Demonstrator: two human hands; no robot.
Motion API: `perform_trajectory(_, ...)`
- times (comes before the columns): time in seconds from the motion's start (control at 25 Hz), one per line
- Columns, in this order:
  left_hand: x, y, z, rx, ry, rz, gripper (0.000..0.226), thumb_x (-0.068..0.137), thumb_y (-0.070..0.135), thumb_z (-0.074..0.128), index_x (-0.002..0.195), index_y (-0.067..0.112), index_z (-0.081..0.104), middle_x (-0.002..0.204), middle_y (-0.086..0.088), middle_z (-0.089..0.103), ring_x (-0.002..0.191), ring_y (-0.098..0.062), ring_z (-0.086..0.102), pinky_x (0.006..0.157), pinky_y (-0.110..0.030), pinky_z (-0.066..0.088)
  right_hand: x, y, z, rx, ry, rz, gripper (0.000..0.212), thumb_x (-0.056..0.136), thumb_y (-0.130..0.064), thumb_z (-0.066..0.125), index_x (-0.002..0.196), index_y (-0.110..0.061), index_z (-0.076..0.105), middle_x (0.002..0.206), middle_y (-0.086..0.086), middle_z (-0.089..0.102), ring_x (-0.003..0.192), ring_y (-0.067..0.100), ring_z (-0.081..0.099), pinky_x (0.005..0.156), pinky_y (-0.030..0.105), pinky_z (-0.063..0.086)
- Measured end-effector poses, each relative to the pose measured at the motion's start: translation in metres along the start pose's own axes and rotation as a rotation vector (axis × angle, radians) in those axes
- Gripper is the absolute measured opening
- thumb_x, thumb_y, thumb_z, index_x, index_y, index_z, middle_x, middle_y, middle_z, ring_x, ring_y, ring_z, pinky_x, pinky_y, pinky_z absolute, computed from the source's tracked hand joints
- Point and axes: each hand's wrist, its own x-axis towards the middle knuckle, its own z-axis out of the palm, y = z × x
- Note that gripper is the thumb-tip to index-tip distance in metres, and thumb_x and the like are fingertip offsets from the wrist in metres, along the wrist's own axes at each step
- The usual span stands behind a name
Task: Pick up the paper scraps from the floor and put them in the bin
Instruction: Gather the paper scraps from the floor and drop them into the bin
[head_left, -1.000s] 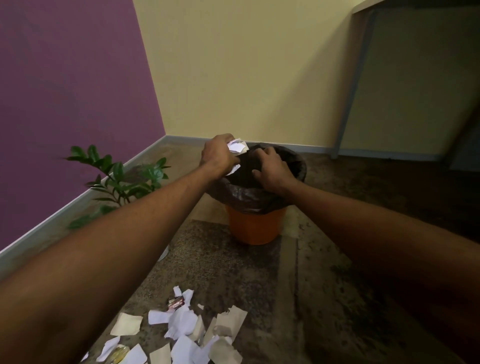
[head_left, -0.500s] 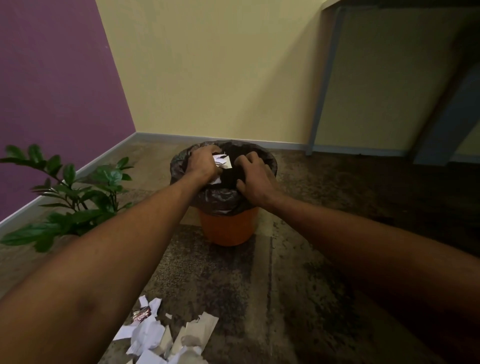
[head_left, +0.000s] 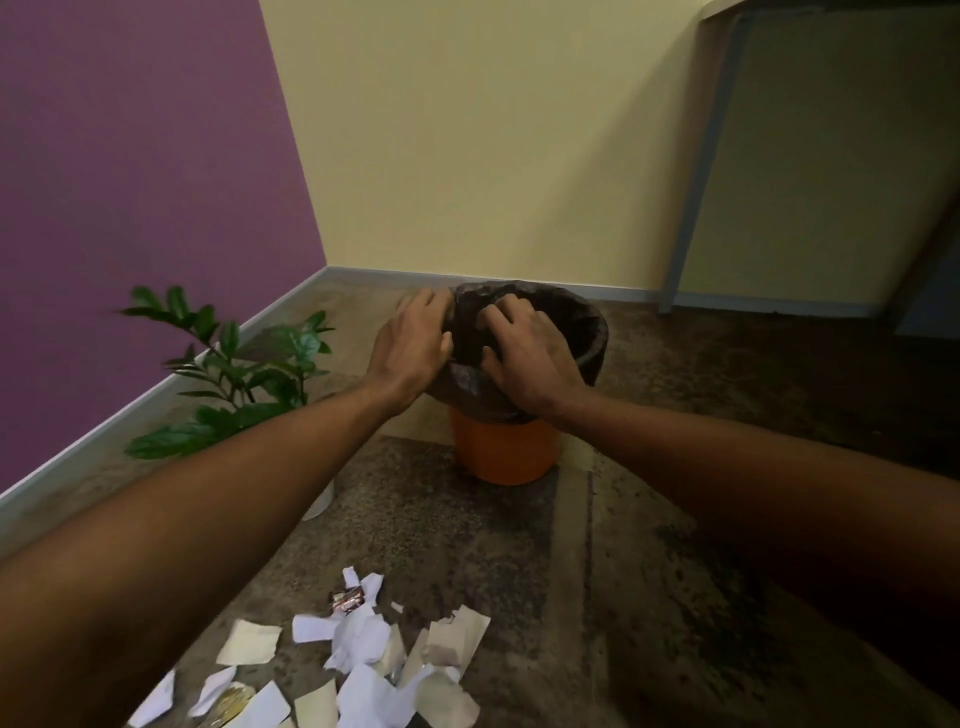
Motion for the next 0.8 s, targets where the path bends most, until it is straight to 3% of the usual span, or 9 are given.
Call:
perform_trajectory(0.12,-0.035,-0.026,-0.02,0.065,-0.024,0.056,0.023,0.089,0.019,0.061,0.101,0.028,0.044,0.093,0.01,0.045,0.085,-0.014,0.047,0.064,-0.026,0.036,-0.011,-0.028,0.007,-0.014,0.005,-0.132,0.024,0.093,-0.03,0.059,0.114,-0.02,0.059,0.109,0.003,0.057,0.094,0.019,0.054,0.078,0.033,0.05)
perform_trajectory(0.24,-0.08,-0.047,-0.035,0.055,-0.066,0.044,0.03,0.086,0.018,0.059,0.089,0.033,0.033,0.084,0.01,0.04,0.075,-0.014,0.042,0.058,-0.027,0.03,-0.03,-0.058,0.022,-0.021,-0.06,-0.262,0.023,0.091,-0.025,0.063,0.113,-0.02,0.06,0.109,0.003,0.058,0.094,0.021,0.055,0.078,0.035,0.049)
perform_trajectory(0.36,-0.127,-0.062,-0.038,0.003,-0.234,-0.001,0.023,0.086,0.02,0.059,0.09,0.03,0.038,0.089,0.005,0.049,0.08,-0.023,0.052,0.064,-0.034,0.04,-0.052,-0.087,0.042,0.002,-0.247,-0.38,0.025,0.088,-0.023,0.063,0.112,-0.015,0.061,0.11,0.008,0.058,0.098,0.028,0.059,0.08,0.041,0.05)
perform_trajectory(0.48,-0.172,-0.077,-0.026,-0.044,-0.423,-0.048,0.025,0.084,0.023,0.064,0.108,0.02,0.054,0.107,-0.003,0.063,0.095,-0.025,0.061,0.072,-0.035,0.047,-0.078,-0.11,0.067,0.122,-0.488,-0.471,0.041,0.083,-0.023,0.068,0.121,-0.015,0.055,0.123,0.01,0.053,0.107,0.029,0.06,0.081,0.042,0.054)
perform_trajectory(0.6,-0.207,-0.091,-0.007,-0.081,-0.684,-0.085,0.028,0.084,0.024,0.071,0.106,0.016,0.056,0.107,-0.007,0.066,0.094,-0.026,0.064,0.068,-0.03,0.042,-0.102,-0.127,0.09,0.151,-0.768,-0.422,0.063,0.084,-0.043,0.072,0.136,-0.021,0.045,0.137,0.008,0.049,0.113,0.027,0.061,0.083,0.042,0.056)
perform_trajectory(0.68,-0.223,-0.098,0.002,-0.057,-0.949,-0.113,0.044,0.081,0.04,0.078,0.111,0.015,0.058,0.109,-0.007,0.067,0.095,-0.026,0.063,0.072,-0.032,0.046,-0.115,-0.134,0.105,0.096,-0.972,-0.401,0.069,0.083,-0.055,0.071,0.138,-0.023,0.044,0.133,0.008,0.053,0.114,0.028,0.059,0.086,0.04,0.054)
perform_trajectory(0.76,-0.244,-0.099,0.007,-0.006,-1.128,-0.134,0.082,0.065,0.067,0.079,0.128,0.023,0.051,0.12,-0.003,0.062,0.113,-0.028,0.059,0.086,-0.033,0.046,-0.129,-0.137,0.119,0.027,-1.159,-0.456,0.079,0.08,-0.06,0.074,0.142,-0.022,0.045,0.138,0.008,0.052,0.125,0.029,0.051,0.101,0.042,0.049)
perform_trajectory(0.8,-0.259,-0.096,0.01,0.017,-1.163,-0.14,0.105,0.053,0.081,0.075,0.138,0.03,0.04,0.135,-0.006,0.054,0.126,-0.03,0.051,0.096,-0.036,0.043,-0.138,-0.135,0.124,0.021,-1.227,-0.45,0.093,0.076,-0.062,0.078,0.149,-0.021,0.038,0.144,0.008,0.049,0.131,0.03,0.047,0.107,0.042,0.046)
